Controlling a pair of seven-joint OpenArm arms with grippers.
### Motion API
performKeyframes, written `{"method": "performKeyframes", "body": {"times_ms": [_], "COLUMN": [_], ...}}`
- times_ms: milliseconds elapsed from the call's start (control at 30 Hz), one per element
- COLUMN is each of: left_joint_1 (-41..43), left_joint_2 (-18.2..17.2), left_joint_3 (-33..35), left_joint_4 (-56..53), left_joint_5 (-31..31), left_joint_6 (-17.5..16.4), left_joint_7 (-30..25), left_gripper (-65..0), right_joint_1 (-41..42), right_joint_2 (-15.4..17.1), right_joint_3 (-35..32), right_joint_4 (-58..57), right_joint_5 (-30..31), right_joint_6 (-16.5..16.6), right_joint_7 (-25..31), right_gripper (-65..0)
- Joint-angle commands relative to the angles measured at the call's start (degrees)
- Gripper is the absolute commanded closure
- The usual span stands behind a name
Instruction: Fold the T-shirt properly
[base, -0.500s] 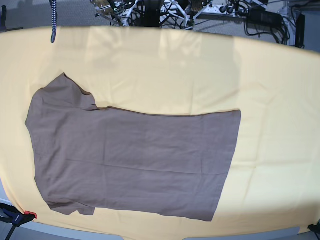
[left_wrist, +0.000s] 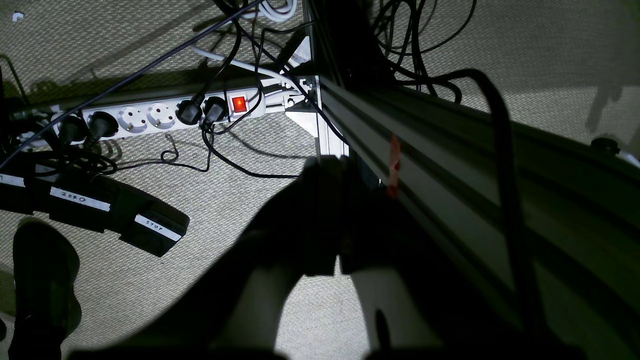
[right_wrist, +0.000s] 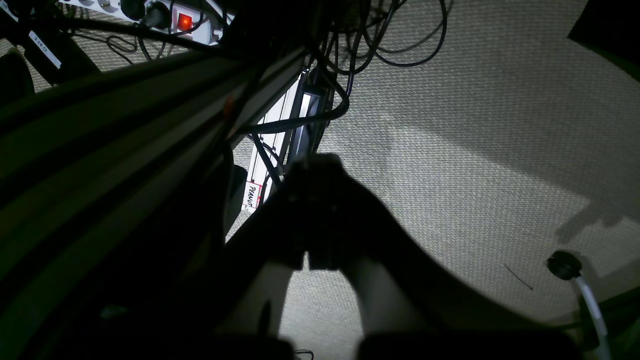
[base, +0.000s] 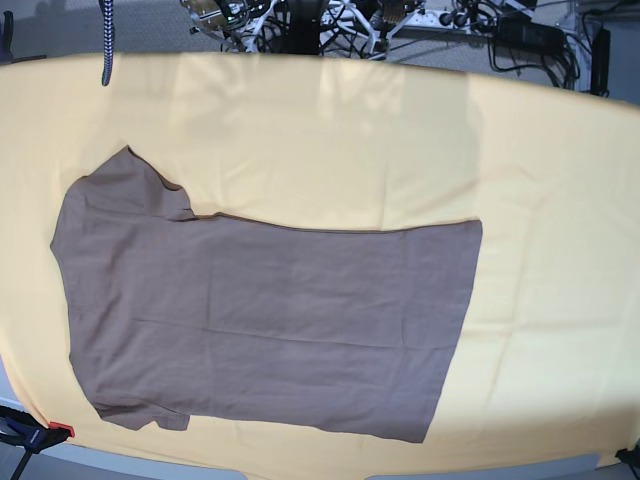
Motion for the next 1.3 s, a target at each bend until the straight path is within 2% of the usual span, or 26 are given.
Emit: {"method": "performKeyframes", "body": {"times_ms": [0, 500, 533, 667, 833, 967, 1100, 1267], "left_joint_1": [0.3, 0.2, 0.3, 1.4, 9.1, 16.8, 25.2, 34.8], "left_joint_2": [0.8, 0.8, 0.8, 0.8, -0.2, -2.3, -5.3, -10.8], "left_joint_3": [0.3, 0.3, 0.3, 0.3, 0.3, 0.3, 0.3, 0.3], "left_joint_4": [0.5, 0.5, 0.6, 3.4, 14.1, 26.8, 40.3, 56.4], "left_joint_5": [-0.2, 0.1, 1.1, 8.8, 13.0, 13.5, 13.5, 13.5], "left_joint_6": [-0.9, -0.9, -0.9, -0.9, -0.9, -1.2, -3.0, -3.1], "left_joint_7": [-0.4, -0.2, 0.9, 9.2, 12.5, 17.0, 20.4, 25.5], "left_gripper": [0.0, 0.0, 0.0, 0.0, 0.0, 0.0, 0.0, 0.0], "right_joint_1": [0.0, 0.0, 0.0, -0.7, -6.9, -13.6, -22.8, -35.8], "right_joint_2": [0.0, 0.0, 0.0, 0.5, 2.7, 4.8, 7.5, 11.9], "right_joint_3": [0.2, 0.2, 0.2, 0.2, 0.2, 0.2, 0.2, 0.2], "right_joint_4": [0.5, 0.9, 1.1, 1.6, 6.5, 16.0, 29.5, 49.3], "right_joint_5": [0.5, 0.5, 0.4, -2.7, -5.3, -5.2, -5.0, -5.0], "right_joint_6": [0.2, 0.3, 0.7, 7.0, 11.1, 13.5, 13.7, 13.7], "right_joint_7": [0.6, 0.6, 0.3, -5.5, -7.6, -14.5, -21.2, -26.6], "right_gripper": [0.0, 0.0, 0.0, 0.0, 0.0, 0.0, 0.0, 0.0]}}
